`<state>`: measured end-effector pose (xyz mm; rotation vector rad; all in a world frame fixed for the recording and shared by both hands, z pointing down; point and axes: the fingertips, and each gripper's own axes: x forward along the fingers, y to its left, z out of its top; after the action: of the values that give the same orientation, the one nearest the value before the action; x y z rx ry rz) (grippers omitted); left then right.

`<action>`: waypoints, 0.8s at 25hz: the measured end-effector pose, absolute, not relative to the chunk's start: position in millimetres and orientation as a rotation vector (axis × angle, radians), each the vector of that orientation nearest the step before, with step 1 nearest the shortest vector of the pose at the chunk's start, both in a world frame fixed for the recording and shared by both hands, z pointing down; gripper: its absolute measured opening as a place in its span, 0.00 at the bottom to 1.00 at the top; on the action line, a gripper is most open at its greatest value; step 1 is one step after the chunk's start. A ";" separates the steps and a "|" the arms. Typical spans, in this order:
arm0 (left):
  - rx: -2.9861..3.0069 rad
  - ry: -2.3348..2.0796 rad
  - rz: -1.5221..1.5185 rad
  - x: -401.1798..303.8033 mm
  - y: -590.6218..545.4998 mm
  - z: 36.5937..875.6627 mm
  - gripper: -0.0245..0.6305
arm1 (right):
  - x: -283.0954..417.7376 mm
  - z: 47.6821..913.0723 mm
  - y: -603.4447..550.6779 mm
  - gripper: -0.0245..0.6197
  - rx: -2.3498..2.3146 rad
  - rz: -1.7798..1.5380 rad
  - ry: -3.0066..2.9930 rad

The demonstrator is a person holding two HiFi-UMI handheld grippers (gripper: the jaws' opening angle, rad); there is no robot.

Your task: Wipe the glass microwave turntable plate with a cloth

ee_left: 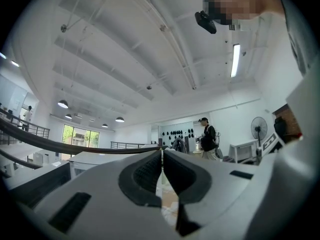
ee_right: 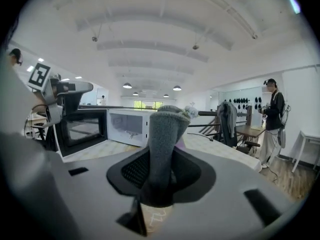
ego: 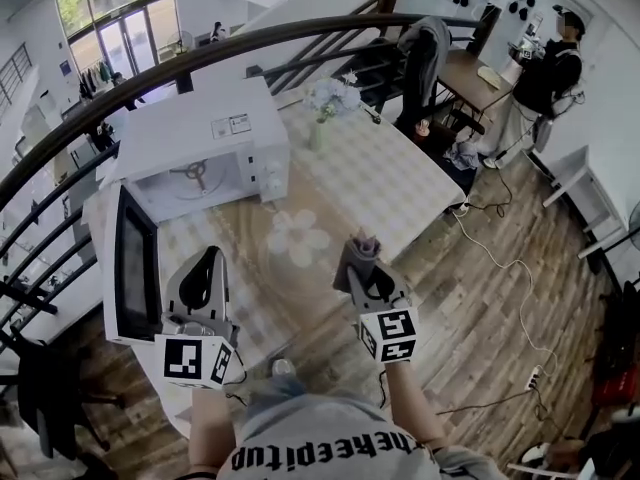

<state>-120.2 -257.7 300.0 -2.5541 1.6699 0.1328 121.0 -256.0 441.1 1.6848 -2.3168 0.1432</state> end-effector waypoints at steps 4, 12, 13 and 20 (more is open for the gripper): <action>-2.528 1.679 0.159 -105.1 -243.0 288.8 0.06 | 131.2 408.4 -243.7 0.22 1.692 0.098 -2.367; -2.495 1.691 0.153 -83.0 -207.7 280.1 0.06 | 148.8 360.8 -212.4 0.22 1.720 -0.007 -2.428; -2.493 1.691 0.153 -80.7 -204.4 279.3 0.06 | 149.8 355.5 -209.0 0.22 1.721 -0.020 -2.440; -2.479 1.677 0.152 -65.0 -189.0 272.9 0.06 | 156.9 320.7 -188.3 0.22 1.735 -0.107 -2.507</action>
<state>-65.0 -189.0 272.9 -2.4786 1.6765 0.1517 156.9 -188.3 320.7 1.7351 -2.5070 -0.1072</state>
